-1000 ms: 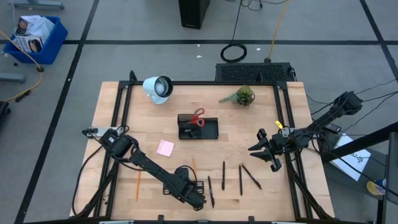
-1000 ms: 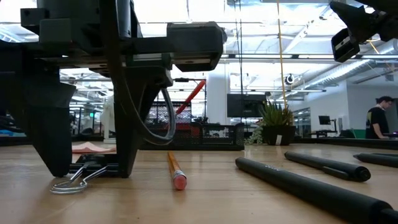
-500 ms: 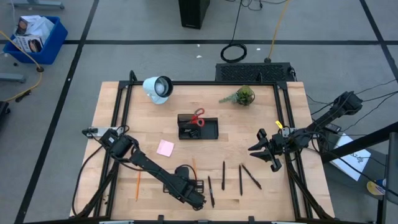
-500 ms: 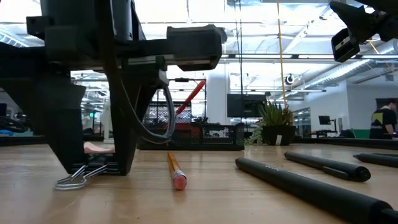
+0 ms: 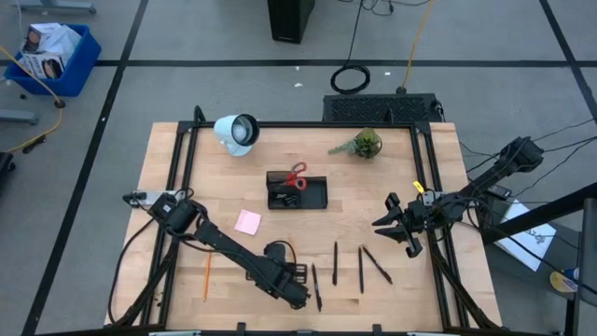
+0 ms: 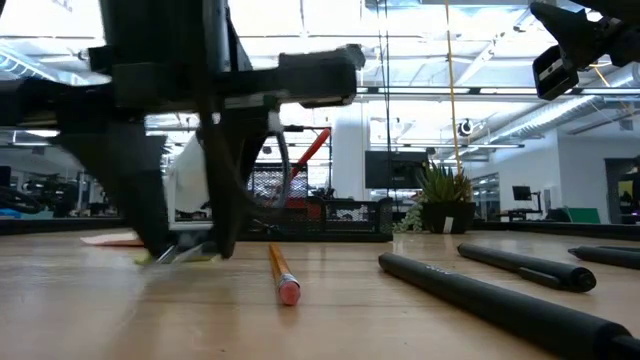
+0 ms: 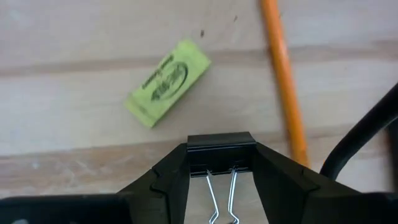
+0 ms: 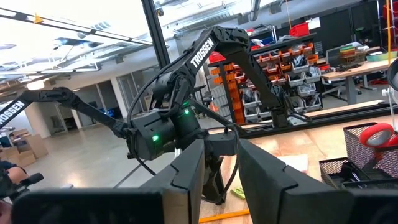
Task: Pick and place office supplies into organizer
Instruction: Put the black binder clip into the black desk organizer
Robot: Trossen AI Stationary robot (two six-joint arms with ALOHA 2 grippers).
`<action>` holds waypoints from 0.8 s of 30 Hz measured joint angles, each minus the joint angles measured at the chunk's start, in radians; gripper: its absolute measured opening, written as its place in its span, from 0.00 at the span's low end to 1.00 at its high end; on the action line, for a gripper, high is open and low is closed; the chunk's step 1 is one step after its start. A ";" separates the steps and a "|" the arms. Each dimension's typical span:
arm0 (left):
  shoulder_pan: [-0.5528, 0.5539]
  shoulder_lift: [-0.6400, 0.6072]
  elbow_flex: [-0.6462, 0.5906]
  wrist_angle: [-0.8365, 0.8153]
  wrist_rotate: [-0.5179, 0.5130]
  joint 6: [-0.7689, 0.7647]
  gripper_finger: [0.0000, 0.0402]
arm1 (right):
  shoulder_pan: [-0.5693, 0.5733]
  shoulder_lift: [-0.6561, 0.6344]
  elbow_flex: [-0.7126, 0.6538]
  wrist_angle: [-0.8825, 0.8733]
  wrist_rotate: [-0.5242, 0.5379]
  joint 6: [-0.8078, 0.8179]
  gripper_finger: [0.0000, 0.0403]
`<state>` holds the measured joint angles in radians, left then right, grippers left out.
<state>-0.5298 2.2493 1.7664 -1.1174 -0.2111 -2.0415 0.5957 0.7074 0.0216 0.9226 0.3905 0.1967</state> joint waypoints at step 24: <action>0.154 -0.192 0.005 -0.220 -0.171 0.367 0.40 | 0.000 0.000 0.000 0.000 0.000 0.000 0.22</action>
<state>-0.3763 2.0576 1.7710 -1.3373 -0.3824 -1.6743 0.5955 0.7071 0.0219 0.9227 0.3907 0.1966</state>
